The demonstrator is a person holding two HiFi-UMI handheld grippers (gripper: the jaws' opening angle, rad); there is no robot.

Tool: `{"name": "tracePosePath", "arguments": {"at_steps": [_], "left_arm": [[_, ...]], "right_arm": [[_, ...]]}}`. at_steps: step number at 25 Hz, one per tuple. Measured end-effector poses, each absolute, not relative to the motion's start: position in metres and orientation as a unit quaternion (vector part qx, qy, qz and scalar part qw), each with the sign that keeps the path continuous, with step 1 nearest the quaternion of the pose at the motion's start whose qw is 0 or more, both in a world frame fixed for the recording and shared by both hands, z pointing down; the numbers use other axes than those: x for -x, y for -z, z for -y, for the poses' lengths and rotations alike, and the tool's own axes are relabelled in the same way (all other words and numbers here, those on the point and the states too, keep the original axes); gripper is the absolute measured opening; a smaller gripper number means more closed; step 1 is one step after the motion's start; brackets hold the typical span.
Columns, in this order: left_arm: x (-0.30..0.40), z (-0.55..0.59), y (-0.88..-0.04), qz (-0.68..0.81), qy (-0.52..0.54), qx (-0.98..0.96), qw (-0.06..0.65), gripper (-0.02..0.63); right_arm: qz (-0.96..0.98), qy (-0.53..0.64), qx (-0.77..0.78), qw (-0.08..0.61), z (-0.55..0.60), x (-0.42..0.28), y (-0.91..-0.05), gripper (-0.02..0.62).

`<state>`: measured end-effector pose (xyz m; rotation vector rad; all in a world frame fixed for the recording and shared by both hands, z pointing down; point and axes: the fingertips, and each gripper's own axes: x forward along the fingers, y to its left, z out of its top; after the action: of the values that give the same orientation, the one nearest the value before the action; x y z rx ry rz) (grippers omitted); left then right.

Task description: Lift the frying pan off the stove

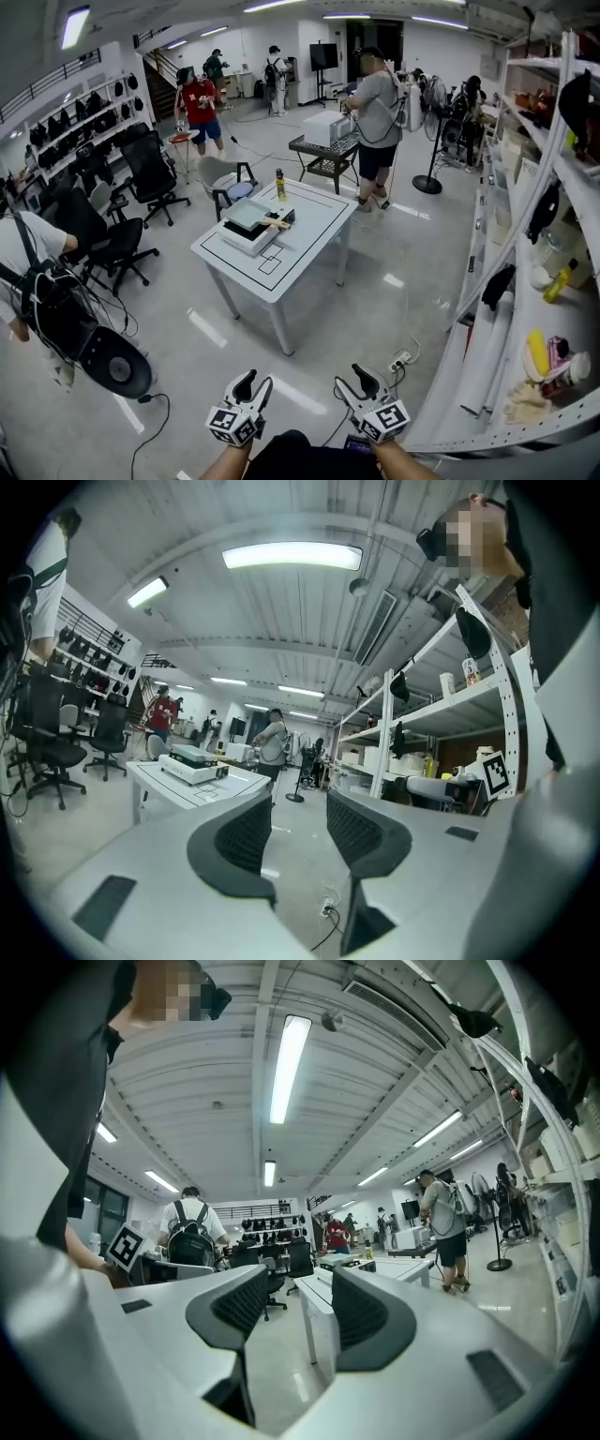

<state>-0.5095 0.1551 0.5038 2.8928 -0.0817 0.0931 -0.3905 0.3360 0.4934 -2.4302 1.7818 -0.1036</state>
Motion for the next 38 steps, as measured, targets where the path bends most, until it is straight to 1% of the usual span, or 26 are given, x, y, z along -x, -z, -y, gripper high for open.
{"name": "tracePosePath", "arguments": {"at_steps": [5, 12, 18, 27, 32, 34, 38], "left_arm": [[0.498, -0.153, -0.511, 0.030, -0.037, -0.991, 0.128, 0.184], [0.455, -0.126, -0.517, 0.039, -0.031, -0.990, 0.132, 0.184], [0.397, -0.087, -0.525, 0.041, -0.030, -0.988, 0.148, 0.183], [0.299, -0.029, -0.513, 0.028, -0.010, -0.987, 0.158, 0.184], [0.245, -0.007, -0.523, 0.003, -0.017, -0.992, 0.129, 0.184], [0.224, -0.001, -0.526, 0.001, -0.018, -0.990, 0.137, 0.184], [0.191, 0.006, -0.536, 0.006, -0.017, -0.988, 0.155, 0.184]], "right_arm": [[-0.586, 0.040, 0.806, 0.068, -0.335, 0.378, -0.498, 0.210], [-0.578, 0.051, 0.812, 0.059, -0.326, 0.337, -0.506, 0.210], [-0.587, 0.050, 0.807, 0.051, -0.285, 0.280, -0.501, 0.210], [-0.590, 0.046, 0.805, 0.042, -0.221, 0.189, -0.486, 0.210], [-0.577, 0.033, 0.815, 0.049, -0.199, 0.139, -0.489, 0.210], [-0.573, 0.035, 0.817, 0.054, -0.196, 0.122, -0.489, 0.210], [-0.573, 0.046, 0.817, 0.045, -0.196, 0.093, -0.500, 0.210]]}}
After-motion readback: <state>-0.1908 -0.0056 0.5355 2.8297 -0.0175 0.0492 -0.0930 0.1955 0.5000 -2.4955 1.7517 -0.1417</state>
